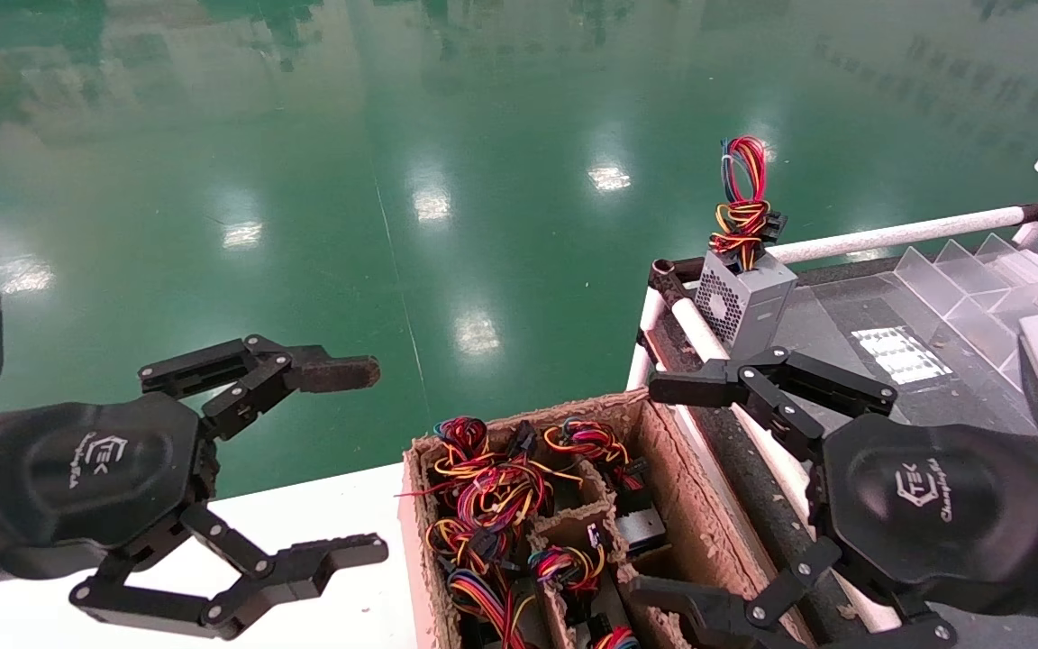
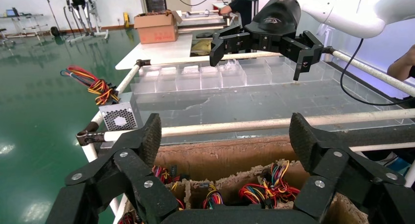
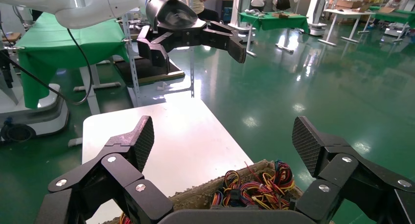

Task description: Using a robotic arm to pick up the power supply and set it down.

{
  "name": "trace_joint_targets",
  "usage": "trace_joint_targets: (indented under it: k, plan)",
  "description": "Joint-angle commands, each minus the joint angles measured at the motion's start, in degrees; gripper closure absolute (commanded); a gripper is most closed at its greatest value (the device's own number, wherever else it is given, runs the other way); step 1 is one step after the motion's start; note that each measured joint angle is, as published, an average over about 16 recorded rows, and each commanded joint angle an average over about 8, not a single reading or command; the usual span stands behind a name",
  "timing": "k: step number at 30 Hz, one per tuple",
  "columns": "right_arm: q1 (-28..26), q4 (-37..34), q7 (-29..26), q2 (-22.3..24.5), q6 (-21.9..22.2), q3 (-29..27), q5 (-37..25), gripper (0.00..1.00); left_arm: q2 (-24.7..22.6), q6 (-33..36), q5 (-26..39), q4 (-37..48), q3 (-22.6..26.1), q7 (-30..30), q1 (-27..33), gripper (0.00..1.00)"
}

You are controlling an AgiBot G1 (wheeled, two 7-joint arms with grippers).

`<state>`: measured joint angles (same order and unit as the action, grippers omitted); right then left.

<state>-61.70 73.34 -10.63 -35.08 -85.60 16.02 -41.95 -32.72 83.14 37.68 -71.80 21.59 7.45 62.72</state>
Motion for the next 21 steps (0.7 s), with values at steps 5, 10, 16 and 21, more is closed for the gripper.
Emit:
trace_joint_targets:
  k: [5,10,16,21]
  plan:
    - [0.0,0.0,0.0,0.0,0.0,0.0,0.0,0.0,0.0,0.0,0.0,0.0,0.0,0.0,0.0,1.0]
    - [0.0,0.0,0.0,0.0,0.0,0.0,0.0,0.0,0.0,0.0,0.0,0.0,0.0,0.0,0.0,1.0]
    - [0.0,0.0,0.0,0.0,0.0,0.0,0.0,0.0,0.0,0.0,0.0,0.0,0.0,0.0,0.0,1.0]
    - [0.0,0.0,0.0,0.0,0.0,0.0,0.0,0.0,0.0,0.0,0.0,0.0,0.0,0.0,0.0,1.0]
